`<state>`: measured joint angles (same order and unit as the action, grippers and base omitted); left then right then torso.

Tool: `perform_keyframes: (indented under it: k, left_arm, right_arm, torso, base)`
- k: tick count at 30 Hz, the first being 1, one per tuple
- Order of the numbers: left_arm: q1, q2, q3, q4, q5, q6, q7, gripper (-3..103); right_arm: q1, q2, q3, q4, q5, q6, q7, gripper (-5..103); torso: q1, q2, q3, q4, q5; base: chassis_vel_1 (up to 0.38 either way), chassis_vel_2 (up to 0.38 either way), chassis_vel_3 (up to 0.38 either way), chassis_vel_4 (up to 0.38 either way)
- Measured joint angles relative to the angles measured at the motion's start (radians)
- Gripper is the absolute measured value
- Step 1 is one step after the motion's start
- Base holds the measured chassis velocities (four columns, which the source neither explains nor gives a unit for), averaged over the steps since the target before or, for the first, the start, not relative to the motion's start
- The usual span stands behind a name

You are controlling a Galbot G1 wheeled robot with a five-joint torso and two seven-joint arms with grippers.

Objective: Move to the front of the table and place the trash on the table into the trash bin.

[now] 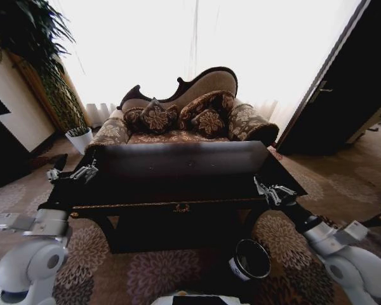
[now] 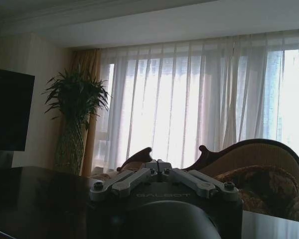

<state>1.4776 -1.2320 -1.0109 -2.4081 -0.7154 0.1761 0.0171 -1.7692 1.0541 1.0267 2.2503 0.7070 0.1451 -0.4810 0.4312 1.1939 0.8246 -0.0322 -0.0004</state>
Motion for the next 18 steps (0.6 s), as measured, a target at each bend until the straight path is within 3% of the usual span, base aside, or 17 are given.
perform_keyframes:
  k: [2, 3, 4, 7, 11, 18]
  left_arm:
    - [0.004, 0.003, -0.013, -0.002, -0.006, 0.0, 0.0, 100]
    - [0.004, 0.003, -0.013, -0.002, -0.006, 0.0, 0.0, 100]
    - [0.007, 0.004, -0.022, -0.002, -0.011, 0.0, 0.0, 100]
    - [0.011, 0.008, -0.032, -0.004, -0.017, 0.0, 0.0, 100]
    - [0.014, 0.011, -0.042, -0.006, -0.022, 0.0, -0.001, 100]
    - [0.016, 0.011, -0.053, -0.008, -0.027, 0.0, -0.001, 100]
  right_arm:
    - [0.002, 0.043, -0.006, -0.049, -0.007, 0.067, -0.067, 0]
    - [0.002, 0.043, -0.006, -0.049, -0.007, 0.067, -0.067, 0]
    - [0.003, 0.077, -0.019, -0.092, 0.0, 0.122, -0.122, 0]
    - [-0.001, 0.109, -0.039, -0.142, 0.016, 0.176, -0.163, 0]
    - [-0.005, 0.139, -0.049, -0.217, 0.014, 0.229, -0.182, 0]
    - [0.001, 0.159, -0.064, -0.408, -0.072, 0.334, -0.195, 0]
  torso:
    - [0.0, 0.0, 0.0, 0.0, 0.0001]
    - [0.0, 0.0, 0.0, 0.0, 0.0001]
    - [0.0, 0.0, 0.0, -0.0001, 0.0005]
    - [0.0, 0.0, 0.0, -0.0001, 0.0005]
    - [0.0, 0.0, 0.0, -0.0001, 0.0003]
    - [0.0, 0.0, 0.0, -0.0001, 0.0006]
  base:
    - [0.0, 0.0, 0.0, 0.0]
    - [0.0, 0.0, 0.0, 0.0]
    - [0.0, 0.0, 0.0, 0.0]
    - [0.0, 0.0, 0.0, 0.0]
    - [0.0, 0.0, 0.0, 0.0]
    - [0.0, 0.0, 0.0, 0.0]
